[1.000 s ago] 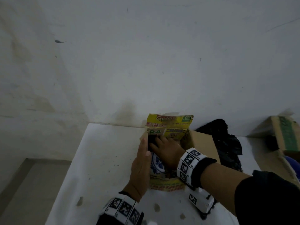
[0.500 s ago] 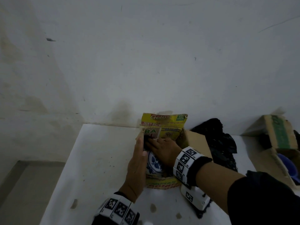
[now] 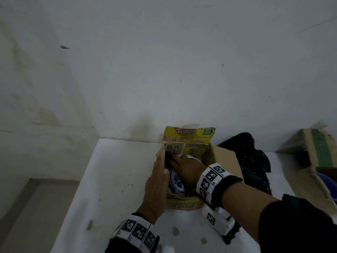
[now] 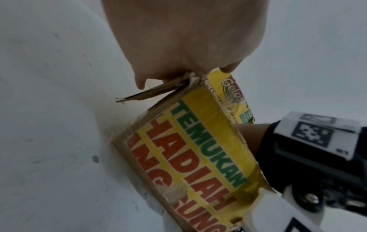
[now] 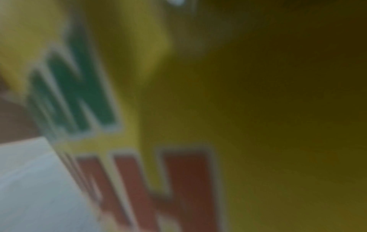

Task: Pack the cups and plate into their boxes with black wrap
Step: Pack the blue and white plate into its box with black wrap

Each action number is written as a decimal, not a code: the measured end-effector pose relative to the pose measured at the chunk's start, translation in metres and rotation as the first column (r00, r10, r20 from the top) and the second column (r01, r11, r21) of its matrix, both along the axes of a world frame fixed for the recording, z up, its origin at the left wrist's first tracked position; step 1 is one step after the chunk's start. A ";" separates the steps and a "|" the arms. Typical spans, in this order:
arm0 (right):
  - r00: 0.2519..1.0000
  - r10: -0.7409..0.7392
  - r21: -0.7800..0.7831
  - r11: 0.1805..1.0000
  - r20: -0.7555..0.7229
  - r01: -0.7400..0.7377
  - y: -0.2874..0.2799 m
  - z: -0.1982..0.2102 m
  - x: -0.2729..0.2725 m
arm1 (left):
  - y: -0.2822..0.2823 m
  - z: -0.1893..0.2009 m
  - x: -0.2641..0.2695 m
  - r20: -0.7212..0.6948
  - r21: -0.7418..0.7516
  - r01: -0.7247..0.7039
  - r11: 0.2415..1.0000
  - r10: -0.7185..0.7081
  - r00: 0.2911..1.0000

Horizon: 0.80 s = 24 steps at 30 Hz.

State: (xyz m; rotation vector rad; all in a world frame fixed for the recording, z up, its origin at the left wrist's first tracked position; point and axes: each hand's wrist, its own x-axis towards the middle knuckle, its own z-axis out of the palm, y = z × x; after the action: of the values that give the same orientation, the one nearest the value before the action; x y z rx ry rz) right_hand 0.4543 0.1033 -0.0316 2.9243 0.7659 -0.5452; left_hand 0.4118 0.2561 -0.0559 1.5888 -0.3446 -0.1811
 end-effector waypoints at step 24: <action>0.434 -0.901 0.580 0.365 0.023 0.728 -0.165 0.015 -0.137 | -0.163 0.076 -0.055 0.342 0.723 0.122 0.680 -0.505 0.792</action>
State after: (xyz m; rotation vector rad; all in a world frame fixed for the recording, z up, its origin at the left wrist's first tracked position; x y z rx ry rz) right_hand 0.3178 -0.0613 -0.0164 3.5414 -0.9072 0.2452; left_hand 0.3570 0.0930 0.0198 2.2943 -1.1094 -0.1549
